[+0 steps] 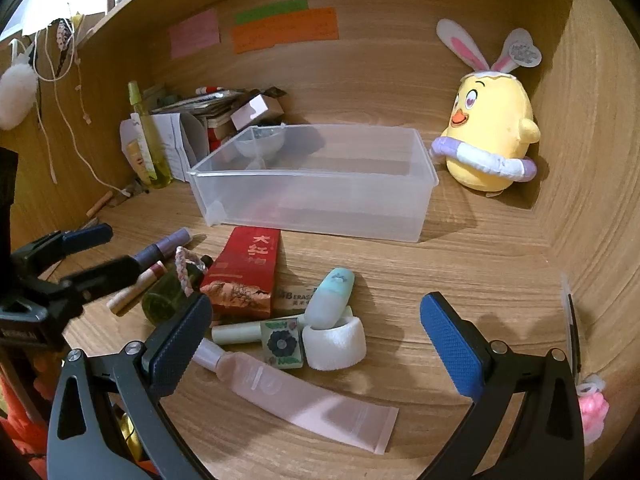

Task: Organize objects
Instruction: 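Grasp the mint-green tube with the right tool while the left tool grasps the purple-capped dark bottle, then lift and carry the mint-green tube and dark bottle over the clear plastic box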

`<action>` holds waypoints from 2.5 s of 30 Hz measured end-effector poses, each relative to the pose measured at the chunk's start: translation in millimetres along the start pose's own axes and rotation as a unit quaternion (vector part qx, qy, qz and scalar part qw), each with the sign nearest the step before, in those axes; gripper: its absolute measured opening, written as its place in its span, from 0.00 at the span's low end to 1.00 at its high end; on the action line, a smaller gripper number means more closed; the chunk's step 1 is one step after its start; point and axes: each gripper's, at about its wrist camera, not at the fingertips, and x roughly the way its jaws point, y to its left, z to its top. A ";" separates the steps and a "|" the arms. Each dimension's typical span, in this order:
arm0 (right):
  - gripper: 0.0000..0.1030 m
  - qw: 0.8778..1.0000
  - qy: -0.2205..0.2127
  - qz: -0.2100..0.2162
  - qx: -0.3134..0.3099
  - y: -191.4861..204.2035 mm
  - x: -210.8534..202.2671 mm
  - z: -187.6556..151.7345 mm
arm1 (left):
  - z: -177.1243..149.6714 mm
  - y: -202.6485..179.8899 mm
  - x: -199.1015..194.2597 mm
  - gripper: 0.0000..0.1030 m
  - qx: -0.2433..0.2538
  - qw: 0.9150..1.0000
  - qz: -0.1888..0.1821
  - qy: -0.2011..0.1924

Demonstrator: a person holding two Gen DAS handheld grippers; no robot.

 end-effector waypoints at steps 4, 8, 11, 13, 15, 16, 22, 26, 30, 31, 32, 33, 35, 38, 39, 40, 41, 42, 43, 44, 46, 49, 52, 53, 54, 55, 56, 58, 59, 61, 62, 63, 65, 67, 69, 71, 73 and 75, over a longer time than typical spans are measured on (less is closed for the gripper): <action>0.97 1.000 0.010 -0.001 0.004 -7.2 7.4 5.0 | 3.7 16.8 2.7 0.81 -0.011 1.000 0.003 0.009; 0.92 1.000 0.010 -0.012 0.005 -17.3 10.7 12.4 | 3.6 38.2 11.7 0.80 -0.027 0.999 0.029 0.027; 0.87 1.000 0.012 -0.017 0.008 -24.2 14.8 16.7 | 4.8 54.3 22.1 0.74 -0.037 0.997 0.040 0.049; 0.80 1.000 0.024 -0.017 0.012 -29.4 22.1 19.8 | 5.9 61.6 28.6 0.66 -0.046 0.996 0.048 0.065; 0.72 0.999 0.040 -0.012 0.012 -33.7 31.2 21.8 | 7.8 69.0 36.4 0.60 -0.046 0.994 0.048 0.083; 0.67 0.999 0.048 -0.010 0.012 -35.6 35.4 22.2 | 8.3 71.1 38.6 0.57 -0.046 0.994 0.049 0.089; 0.54 0.995 0.091 0.015 0.025 -45.0 57.3 24.1 | 7.6 74.8 52.7 0.51 -0.027 0.992 0.048 0.116; 0.48 0.992 0.116 0.031 0.025 -43.4 68.4 22.4 | 7.0 72.5 61.4 0.44 -0.015 0.990 0.043 0.133; 0.46 0.992 0.123 0.030 0.007 -34.6 71.7 20.8 | 7.5 74.5 67.9 0.42 -0.011 0.989 0.043 0.139; 0.46 0.992 0.126 0.029 0.004 -32.6 73.7 21.3 | 7.6 74.8 69.0 0.41 -0.011 0.989 0.042 0.141; 0.45 0.991 0.131 0.030 0.002 -30.9 75.6 21.5 | 7.9 74.5 70.2 0.41 -0.010 0.989 0.041 0.142; 0.45 0.990 0.138 0.035 -0.001 -28.8 78.4 21.5 | 8.2 74.2 71.1 0.40 -0.008 0.989 0.042 0.143; 0.45 0.988 0.147 0.040 -0.004 -25.7 82.6 21.1 | 8.9 72.9 72.9 0.36 -0.003 0.989 0.041 0.144; 0.38 0.986 0.157 0.050 -0.006 -22.9 87.2 19.8 | 9.2 70.9 75.9 0.25 0.002 0.988 0.037 0.147; 0.35 0.986 0.159 0.057 -0.003 -23.4 87.5 20.6 | 9.3 71.0 75.8 0.25 0.002 0.989 0.037 0.146; 0.31 0.985 0.160 0.061 -0.002 -23.8 87.7 21.0 | 9.3 70.9 75.6 0.25 0.003 0.989 0.037 0.145; 0.31 0.985 0.160 0.061 0.000 -24.3 87.6 21.1 | 9.0 70.2 75.1 0.25 0.003 0.989 0.037 0.144; 0.29 0.985 0.159 0.060 -0.001 -24.4 87.5 21.1 | 8.9 69.9 74.3 0.25 0.003 0.989 0.035 0.142; 0.26 0.986 0.156 0.057 -0.002 -24.2 86.9 21.1 | 9.0 69.4 73.2 0.25 0.003 0.990 0.037 0.139; 0.24 0.987 0.154 0.053 -0.003 -24.1 86.1 21.2 | 8.9 68.9 72.0 0.25 0.005 0.990 0.040 0.135; 0.20 0.987 0.151 0.048 -0.008 -23.2 84.6 22.1 | 9.8 68.4 68.7 0.25 0.003 0.991 0.043 0.127; 0.20 0.988 0.146 0.045 -0.010 -23.0 81.9 21.6 | 12.3 69.4 62.9 0.25 -0.005 0.992 0.042 0.116; 0.20 0.990 0.138 0.037 -0.014 -21.9 77.4 22.0 | 16.9 68.9 52.9 0.25 -0.008 0.994 0.045 0.100; 0.20 0.990 0.134 0.038 -0.013 -22.4 74.6 23.0 | 18.7 69.1 49.3 0.25 -0.008 0.994 0.047 0.094; 0.20 0.991 0.129 0.038 -0.012 -22.5 72.6 24.0 | 21.2 68.7 44.6 0.25 -0.009 0.995 0.047 0.087; 0.20 0.991 0.125 0.038 -0.011 -22.9 70.0 24.9 | 23.1 68.8 41.0 0.25 -0.010 0.996 0.048 0.081; 0.20 0.992 0.120 0.038 -0.010 -23.2 67.3 25.7 | 25.5 68.7 37.5 0.25 -0.011 0.996 0.049 0.075; 0.20 0.993 0.112 0.038 -0.009 -22.9 62.0 28.1 | 29.9 68.0 29.5 0.24 -0.012 0.997 0.050 0.063; 0.20 0.993 0.107 0.039 -0.008 -22.9 58.7 29.1 | 31.9 67.9 26.4 0.24 -0.012 0.997 0.050 0.058; 0.20 0.994 0.098 0.041 -0.006 -22.2 52.5 30.9 | 35.8 67.0 20.7 0.24 -0.014 0.998 0.049 0.047; 0.20 0.995 0.094 0.042 -0.006 -22.0 49.5 32.3 | 37.3 66.2 18.2 0.24 -0.014 0.998 0.048 0.042; 0.20 0.995 0.086 0.042 -0.006 -21.8 44.3 33.8 | 38.9 65.7 16.4 0.24 -0.014 0.998 0.046 0.038; 0.20 0.996 0.075 0.043 -0.006 -21.2 36.8 35.7 | 43.1 64.4 13.4 0.24 -0.014 0.998 0.046 0.030; 0.20 0.997 0.063 0.045 -0.004 -21.2 30.0 39.8 | 46.5 63.0 9.8 0.24 -0.016 0.999 0.046 0.023; 0.20 0.998 0.052 0.045 -0.003 -21.7 24.7 43.5 | 51.0 62.6 6.7 0.24 -0.020 0.999 0.041 0.017; 0.20 0.998 0.042 0.046 -0.001 -22.3 20.3 47.2 | 55.6 61.1 4.7 0.24 -0.022 0.999 0.039 0.010; 0.20 0.998 0.031 0.048 0.002 -23.8 16.2 51.6 | 59.7 59.1 1.8 0.24 -0.021 0.999 0.037 0.002; 0.20 0.999 0.022 0.049 0.005 -25.4 13.4 55.9 | 64.6 55.9 -1.0 0.24 -0.020 0.999 0.034 -0.006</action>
